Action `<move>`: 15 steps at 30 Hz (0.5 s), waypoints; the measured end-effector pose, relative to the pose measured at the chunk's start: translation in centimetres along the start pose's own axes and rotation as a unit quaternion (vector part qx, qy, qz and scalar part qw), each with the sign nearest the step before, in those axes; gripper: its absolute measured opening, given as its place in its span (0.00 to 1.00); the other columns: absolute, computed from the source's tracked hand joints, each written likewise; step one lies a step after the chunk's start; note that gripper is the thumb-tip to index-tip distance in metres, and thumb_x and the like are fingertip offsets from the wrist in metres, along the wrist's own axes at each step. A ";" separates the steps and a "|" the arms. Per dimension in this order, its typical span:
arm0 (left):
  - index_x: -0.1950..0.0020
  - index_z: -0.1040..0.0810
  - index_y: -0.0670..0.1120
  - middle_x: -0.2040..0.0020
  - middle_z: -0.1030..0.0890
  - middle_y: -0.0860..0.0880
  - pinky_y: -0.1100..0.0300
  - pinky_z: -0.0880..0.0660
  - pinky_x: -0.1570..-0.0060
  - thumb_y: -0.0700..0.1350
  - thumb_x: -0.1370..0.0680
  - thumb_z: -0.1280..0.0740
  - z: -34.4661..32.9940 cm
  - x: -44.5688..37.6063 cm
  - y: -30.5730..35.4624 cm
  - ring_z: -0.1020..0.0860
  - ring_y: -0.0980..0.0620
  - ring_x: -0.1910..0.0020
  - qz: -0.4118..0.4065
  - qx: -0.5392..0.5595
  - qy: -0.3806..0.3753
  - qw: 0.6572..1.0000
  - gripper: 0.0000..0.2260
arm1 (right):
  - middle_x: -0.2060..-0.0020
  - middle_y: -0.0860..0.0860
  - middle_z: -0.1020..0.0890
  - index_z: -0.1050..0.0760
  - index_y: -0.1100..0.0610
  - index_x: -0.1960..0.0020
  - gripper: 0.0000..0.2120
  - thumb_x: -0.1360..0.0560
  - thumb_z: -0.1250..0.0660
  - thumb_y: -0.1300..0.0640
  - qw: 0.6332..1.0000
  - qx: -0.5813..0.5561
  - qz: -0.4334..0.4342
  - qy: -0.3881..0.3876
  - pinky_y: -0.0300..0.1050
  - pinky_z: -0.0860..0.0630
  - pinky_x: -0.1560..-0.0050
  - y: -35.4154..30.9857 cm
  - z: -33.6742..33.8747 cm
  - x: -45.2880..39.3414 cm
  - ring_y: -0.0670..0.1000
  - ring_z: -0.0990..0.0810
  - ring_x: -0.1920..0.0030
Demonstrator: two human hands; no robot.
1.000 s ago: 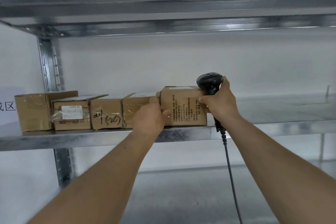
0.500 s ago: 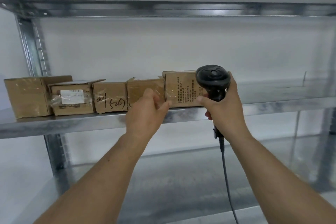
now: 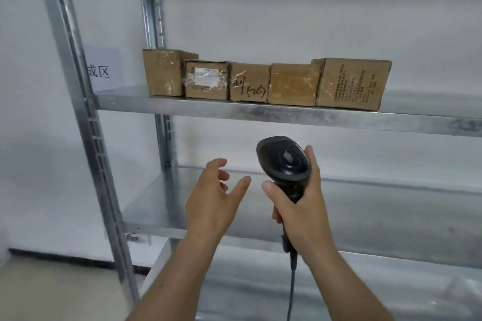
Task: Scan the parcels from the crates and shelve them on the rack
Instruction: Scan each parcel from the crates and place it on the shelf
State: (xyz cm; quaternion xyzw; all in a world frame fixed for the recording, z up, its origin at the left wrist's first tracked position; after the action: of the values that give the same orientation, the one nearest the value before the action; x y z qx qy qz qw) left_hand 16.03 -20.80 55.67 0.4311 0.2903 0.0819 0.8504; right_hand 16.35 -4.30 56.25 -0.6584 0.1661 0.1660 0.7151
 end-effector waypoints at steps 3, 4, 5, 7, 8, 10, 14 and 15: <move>0.33 0.33 0.56 0.50 0.25 0.60 0.61 0.28 0.58 0.62 0.27 0.32 3.2 3.4 -2.4 0.24 0.62 0.54 0.034 -0.009 0.017 0.999 0.26 | 0.42 0.51 0.19 0.53 0.25 0.32 0.43 0.32 0.26 0.42 0.999 -0.016 0.002 -0.048 0.42 0.20 0.55 -0.3 -3.2 3.2 0.46 0.23 0.54; 0.33 0.33 0.56 0.50 0.25 0.60 0.60 0.28 0.58 0.62 0.27 0.32 4.3 4.4 -3.1 0.24 0.62 0.54 0.044 -0.014 0.023 0.999 0.26 | 0.43 0.51 0.19 0.53 0.23 0.33 0.42 0.36 0.28 0.38 0.998 -0.022 0.003 -0.061 0.44 0.20 0.52 -0.4 -4.2 4.2 0.45 0.23 0.54; 0.33 0.33 0.56 0.50 0.25 0.59 0.60 0.27 0.58 0.62 0.27 0.32 5.5 5.3 -3.8 0.24 0.62 0.54 0.054 -0.018 0.030 0.998 0.25 | 0.43 0.51 0.19 0.53 0.21 0.35 0.42 0.38 0.29 0.35 0.997 -0.030 0.002 -0.074 0.45 0.20 0.51 -0.5 -5.2 5.1 0.45 0.23 0.54; 0.33 0.32 0.56 0.49 0.24 0.59 0.60 0.27 0.57 0.61 0.27 0.31 8.1 7.0 -5.0 0.24 0.61 0.54 0.073 -0.026 0.052 0.996 0.25 | 0.43 0.51 0.19 0.53 0.17 0.38 0.40 0.39 0.30 0.34 0.994 -0.046 0.004 -0.103 0.47 0.21 0.48 -0.8 -7.4 6.7 0.45 0.24 0.54; 0.33 0.32 0.56 0.49 0.24 0.59 0.59 0.27 0.56 0.61 0.27 0.31 9.5 7.8 -5.6 0.24 0.61 0.54 0.083 -0.034 0.065 0.994 0.25 | 0.44 0.51 0.19 0.53 0.16 0.39 0.40 0.39 0.30 0.34 0.992 -0.053 0.006 -0.117 0.50 0.22 0.46 -1.2 -8.6 7.5 0.45 0.24 0.54; 0.34 0.32 0.56 0.49 0.24 0.59 0.58 0.26 0.55 0.61 0.28 0.30 12.6 9.2 -6.8 0.23 0.61 0.55 0.100 -0.046 0.092 0.990 0.25 | 0.44 0.47 0.19 0.53 0.16 0.40 0.40 0.39 0.29 0.35 0.988 -0.067 0.011 -0.141 0.50 0.22 0.46 -2.0 -11.2 8.8 0.44 0.24 0.54; 0.34 0.32 0.57 0.49 0.24 0.59 0.59 0.26 0.56 0.61 0.28 0.30 19.3 11.7 -9.5 0.24 0.62 0.55 0.126 -0.074 0.144 0.979 0.25 | 0.48 0.45 0.19 0.53 0.15 0.40 0.40 0.38 0.28 0.37 0.977 -0.092 0.021 -0.193 0.53 0.22 0.45 -4.3 -17.2 11.3 0.46 0.23 0.54; 0.34 0.32 0.57 0.49 0.24 0.59 0.62 0.27 0.58 0.61 0.28 0.30 21.1 12.2 -10.2 0.24 0.63 0.55 0.132 -0.080 0.157 0.975 0.25 | 0.46 0.46 0.19 0.53 0.15 0.40 0.40 0.38 0.29 0.36 0.974 -0.097 0.024 -0.204 0.57 0.22 0.41 -5.0 -18.8 12.1 0.47 0.23 0.52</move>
State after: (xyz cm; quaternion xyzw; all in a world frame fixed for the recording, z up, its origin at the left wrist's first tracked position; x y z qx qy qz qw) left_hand 36.79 -36.72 52.25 0.3783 0.3532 0.2830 0.8075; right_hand 29.01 -23.17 53.73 -0.6725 0.0150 0.3291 0.6627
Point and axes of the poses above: each hand's wrist, its own x-axis away from the middle knuckle, its own z-axis out of the back of the hand, y = z × x, the point moved 5 cm from there along -x, towards the middle knuckle
